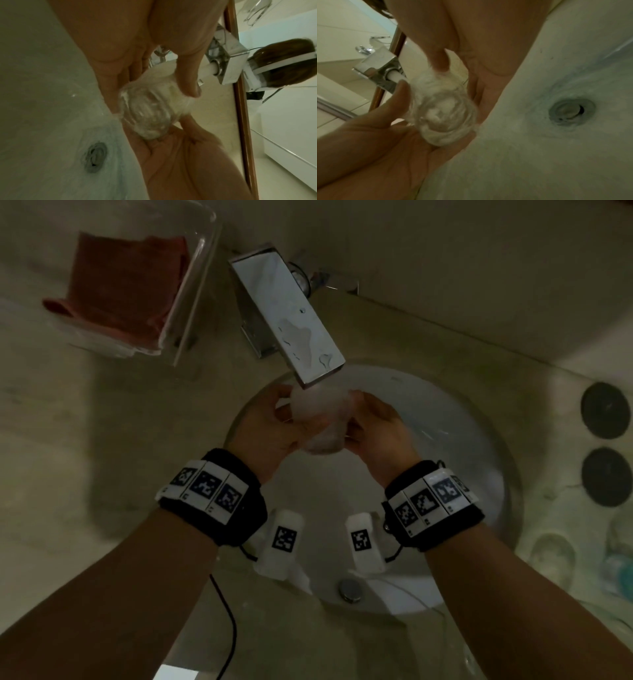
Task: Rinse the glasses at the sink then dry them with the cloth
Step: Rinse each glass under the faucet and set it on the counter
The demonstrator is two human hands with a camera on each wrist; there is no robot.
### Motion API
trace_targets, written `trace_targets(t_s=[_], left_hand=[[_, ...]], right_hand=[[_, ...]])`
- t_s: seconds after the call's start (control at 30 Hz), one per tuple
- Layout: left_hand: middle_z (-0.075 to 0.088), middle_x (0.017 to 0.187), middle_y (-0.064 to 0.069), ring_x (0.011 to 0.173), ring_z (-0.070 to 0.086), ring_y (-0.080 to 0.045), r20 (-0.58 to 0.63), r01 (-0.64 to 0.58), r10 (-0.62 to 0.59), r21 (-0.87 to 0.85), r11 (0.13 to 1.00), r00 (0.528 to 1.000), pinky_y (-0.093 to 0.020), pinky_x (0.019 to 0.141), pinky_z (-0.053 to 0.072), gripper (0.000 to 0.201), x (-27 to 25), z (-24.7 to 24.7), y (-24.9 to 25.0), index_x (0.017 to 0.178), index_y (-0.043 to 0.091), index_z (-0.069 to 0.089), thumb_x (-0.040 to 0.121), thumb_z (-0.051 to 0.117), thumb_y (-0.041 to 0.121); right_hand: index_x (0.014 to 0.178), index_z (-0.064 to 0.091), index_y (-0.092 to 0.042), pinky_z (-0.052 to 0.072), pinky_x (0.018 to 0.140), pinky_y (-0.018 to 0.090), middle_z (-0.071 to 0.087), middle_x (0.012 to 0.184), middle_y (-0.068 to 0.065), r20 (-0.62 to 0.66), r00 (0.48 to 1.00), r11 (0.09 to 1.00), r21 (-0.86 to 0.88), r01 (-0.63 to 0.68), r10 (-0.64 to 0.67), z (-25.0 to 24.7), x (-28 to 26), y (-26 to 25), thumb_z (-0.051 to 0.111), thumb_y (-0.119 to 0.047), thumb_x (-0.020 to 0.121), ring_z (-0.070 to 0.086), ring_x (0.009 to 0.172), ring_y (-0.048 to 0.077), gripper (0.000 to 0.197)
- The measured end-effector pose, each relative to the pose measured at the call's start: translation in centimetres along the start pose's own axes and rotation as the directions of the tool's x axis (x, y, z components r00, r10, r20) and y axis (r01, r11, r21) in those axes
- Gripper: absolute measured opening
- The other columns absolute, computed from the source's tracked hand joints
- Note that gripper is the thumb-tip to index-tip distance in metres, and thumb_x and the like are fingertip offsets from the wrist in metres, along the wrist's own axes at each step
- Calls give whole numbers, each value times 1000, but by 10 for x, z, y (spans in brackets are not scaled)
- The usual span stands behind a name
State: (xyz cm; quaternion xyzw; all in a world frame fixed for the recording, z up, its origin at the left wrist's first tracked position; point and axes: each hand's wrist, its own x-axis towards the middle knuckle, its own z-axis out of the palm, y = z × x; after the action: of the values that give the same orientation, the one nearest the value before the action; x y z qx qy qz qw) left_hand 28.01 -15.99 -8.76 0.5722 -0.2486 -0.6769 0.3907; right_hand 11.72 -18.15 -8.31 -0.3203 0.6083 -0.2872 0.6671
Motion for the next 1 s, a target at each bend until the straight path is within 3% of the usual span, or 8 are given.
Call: trace_targets(t_s=[0.13,0.23,0.4,0.5,0.67,0.77,0.9,1.0], left_hand=[[73,106,3,98,71,-12,-36,-65,73,192,979,997,-33,84,59,61,6,4,0,100,26,63,48,94,31],[71,103,8,87,68,1,14,-137,139,272,952,990,-13,71,54,51,7,7,-2,102,28,63,61,92,16],[69,116,7,105,68,-9,75,-200,185,314,928,980,-30,86,59,84,7,0,0,126,21,55,53,96,25],[70,116,4,106,69,-12,58,-224,218,332,916,974,-40,90,59,88,8,1,-1,128,17,54,52,95,29],[70,115,9,105,68,-7,7,-218,230,355,909,973,-33,90,58,77,7,2,-5,124,22,58,57,96,18],[71,107,11,98,68,-4,-42,-118,149,416,902,988,-23,85,57,67,6,2,-6,119,21,64,60,93,31],[78,88,-2,86,75,-19,-98,173,-154,243,954,983,-30,74,62,35,3,6,-9,89,15,76,74,81,45],[75,78,-4,74,72,-18,-145,318,-296,164,934,944,-28,66,60,41,3,8,-12,76,13,72,75,76,53]], right_hand=[[118,66,-6,60,86,42,72,112,17,6,997,993,-95,73,-72,3,-2,3,58,-33,100,72,100,31,33],[122,66,-14,62,84,45,74,109,6,48,987,965,-209,160,-154,4,-3,3,77,-52,70,74,99,23,66],[116,64,-20,56,77,29,74,92,-15,103,980,974,-131,183,-170,-7,2,1,79,-35,64,72,90,7,56],[119,64,-15,54,80,28,75,101,-4,151,974,976,-110,187,-169,-9,-1,-2,77,-35,63,71,95,12,61],[134,54,-11,54,100,40,63,129,6,63,967,962,-108,252,-247,-8,5,-21,82,-25,63,63,120,24,77],[148,38,-9,52,104,38,52,140,0,52,956,952,-85,293,-289,-3,8,-45,72,-18,70,56,129,21,86],[152,35,-14,51,106,36,45,148,-3,64,935,929,-104,355,-350,8,12,-72,68,-18,73,53,131,17,85],[152,37,-12,53,102,34,44,153,3,47,921,913,-118,390,-387,13,17,-81,67,-19,77,55,130,18,81]])
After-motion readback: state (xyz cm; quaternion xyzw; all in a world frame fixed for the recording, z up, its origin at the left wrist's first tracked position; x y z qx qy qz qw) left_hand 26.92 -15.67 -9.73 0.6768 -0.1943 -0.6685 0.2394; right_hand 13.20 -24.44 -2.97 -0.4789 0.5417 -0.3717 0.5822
